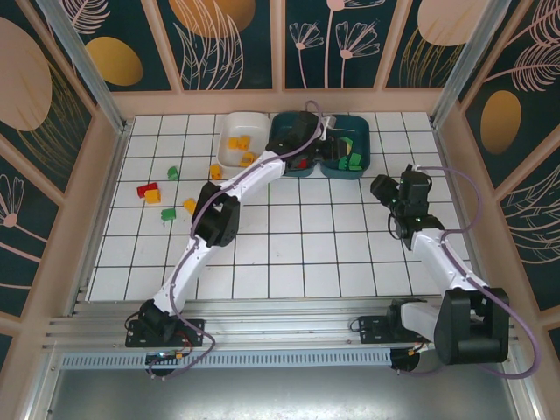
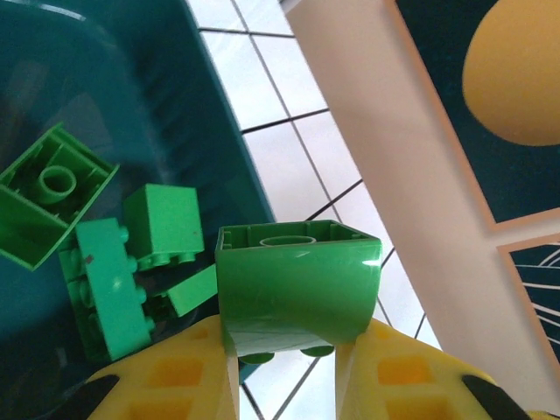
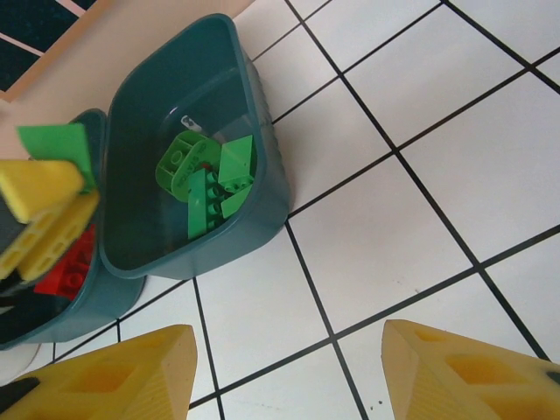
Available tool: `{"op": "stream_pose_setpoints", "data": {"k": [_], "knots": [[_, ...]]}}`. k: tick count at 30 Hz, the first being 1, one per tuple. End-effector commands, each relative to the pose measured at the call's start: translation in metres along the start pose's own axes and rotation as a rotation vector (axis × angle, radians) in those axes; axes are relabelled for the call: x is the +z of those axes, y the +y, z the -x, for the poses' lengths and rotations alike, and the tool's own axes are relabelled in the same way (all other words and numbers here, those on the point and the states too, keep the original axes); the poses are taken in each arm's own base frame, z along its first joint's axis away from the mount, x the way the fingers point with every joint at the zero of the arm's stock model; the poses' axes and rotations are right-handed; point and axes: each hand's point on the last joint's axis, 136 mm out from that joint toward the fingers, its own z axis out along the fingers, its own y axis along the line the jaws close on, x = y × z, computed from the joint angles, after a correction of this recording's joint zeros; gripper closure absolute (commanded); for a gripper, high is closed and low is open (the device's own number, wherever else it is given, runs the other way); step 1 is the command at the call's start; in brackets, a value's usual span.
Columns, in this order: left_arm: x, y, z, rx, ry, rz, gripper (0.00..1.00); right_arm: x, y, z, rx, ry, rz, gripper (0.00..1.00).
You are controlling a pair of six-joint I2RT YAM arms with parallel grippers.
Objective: Sort the legos into containers by color
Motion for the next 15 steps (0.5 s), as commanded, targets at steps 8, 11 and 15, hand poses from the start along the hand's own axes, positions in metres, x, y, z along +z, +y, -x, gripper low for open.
{"op": "stream_pose_setpoints", "data": {"k": [8,11,15], "knots": [[-0.023,-0.044,0.037,0.084,-0.080,-0.066,0.23,-0.005,0.009,0.002,-0.006,-0.007,0.048,0.41],[-0.040,-0.058,0.047,0.128,-0.102,-0.050,0.12,-0.007,0.014,0.001,-0.017,-0.010,0.057,0.41],[-0.073,-0.058,0.059,0.144,-0.148,0.028,0.11,-0.007,0.026,-0.001,-0.035,-0.013,0.082,0.40]]}}
